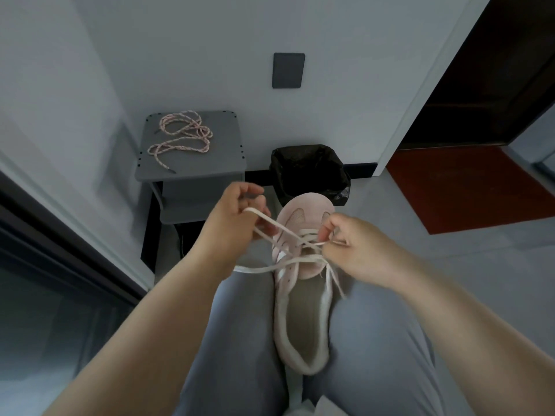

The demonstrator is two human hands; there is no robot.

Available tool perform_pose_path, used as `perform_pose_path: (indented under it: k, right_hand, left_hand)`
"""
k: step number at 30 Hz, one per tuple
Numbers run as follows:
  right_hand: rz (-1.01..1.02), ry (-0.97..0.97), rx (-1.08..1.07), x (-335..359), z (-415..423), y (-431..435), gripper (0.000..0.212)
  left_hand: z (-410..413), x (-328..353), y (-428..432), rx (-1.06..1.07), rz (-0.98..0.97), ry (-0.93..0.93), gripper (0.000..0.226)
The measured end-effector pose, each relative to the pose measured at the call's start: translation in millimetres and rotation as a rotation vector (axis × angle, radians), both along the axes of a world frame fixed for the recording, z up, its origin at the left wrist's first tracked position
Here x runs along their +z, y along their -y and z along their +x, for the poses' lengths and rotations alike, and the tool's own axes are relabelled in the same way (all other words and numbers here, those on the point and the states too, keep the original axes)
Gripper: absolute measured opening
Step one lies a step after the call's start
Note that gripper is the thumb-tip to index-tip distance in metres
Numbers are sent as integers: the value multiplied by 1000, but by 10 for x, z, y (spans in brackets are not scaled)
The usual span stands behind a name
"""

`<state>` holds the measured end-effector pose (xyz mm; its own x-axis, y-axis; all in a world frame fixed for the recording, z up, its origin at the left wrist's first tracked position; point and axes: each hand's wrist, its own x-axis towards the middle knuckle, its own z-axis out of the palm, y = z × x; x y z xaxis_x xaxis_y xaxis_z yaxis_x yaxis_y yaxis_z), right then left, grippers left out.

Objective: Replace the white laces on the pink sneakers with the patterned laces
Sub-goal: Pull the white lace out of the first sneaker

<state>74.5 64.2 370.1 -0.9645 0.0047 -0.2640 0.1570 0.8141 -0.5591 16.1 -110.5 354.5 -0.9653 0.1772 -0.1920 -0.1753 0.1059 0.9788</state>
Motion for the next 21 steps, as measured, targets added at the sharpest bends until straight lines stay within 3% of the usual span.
perform_pose_path:
  k: [2,3,5,6,8,10,11,12,14,16,17,18,19,20,21]
  right_hand:
    - [230,-253,-16,-97,55,-32,12]
    - [384,-395,-17,-147,74,-102,17]
    - [485,-652,-104,-197,124,-243,18]
    - [405,-695,-192,-203,159,-273,12]
    - [-71,-598,-511,-209,173,-314,9]
    - [-928,-231,-792,-196,145,-262,20]
    - [-1153,-105,-853,-177,140,-248,24]
    - [-1175,-58,-841,-162,149,-242,25]
    - [-684,-253,-663,-122,198,-303,24]
    - [8,-560,-424,23,233,-421,22]
    - [162,-660,-409,86,232,-497,23]
    - [145,-697,-445,128,228,-557,24]
    - [-127,-645,-541,198,234,-549,22]
    - [-544,-529,-594,269,237,-488,17]
    - [-953,-304,-618,314,207,-398,15]
  left_hand:
    - [16,-12,50,49,224,203,13]
    - [12,-22,98,41,153,189,13]
    - [-17,-59,202,11,-303,-83,6]
    - [-21,-59,251,27,-524,-265,4]
    - [-31,-24,332,129,-703,-481,10]
    - [-96,55,460,355,-623,-526,14]
    - [-148,95,542,448,-535,-524,14]
    - [-200,130,622,483,-469,-523,12]
    - [-277,161,745,399,-498,-511,10]
    - [-301,130,795,244,-556,-462,7]
    - [-305,102,807,167,-564,-433,4]
    - [-299,76,808,97,-587,-423,10]
    - [-295,38,803,18,-632,-427,19]
    - [-282,8,781,-57,-681,-437,25]
    - [-275,-24,751,-114,-721,-450,29]
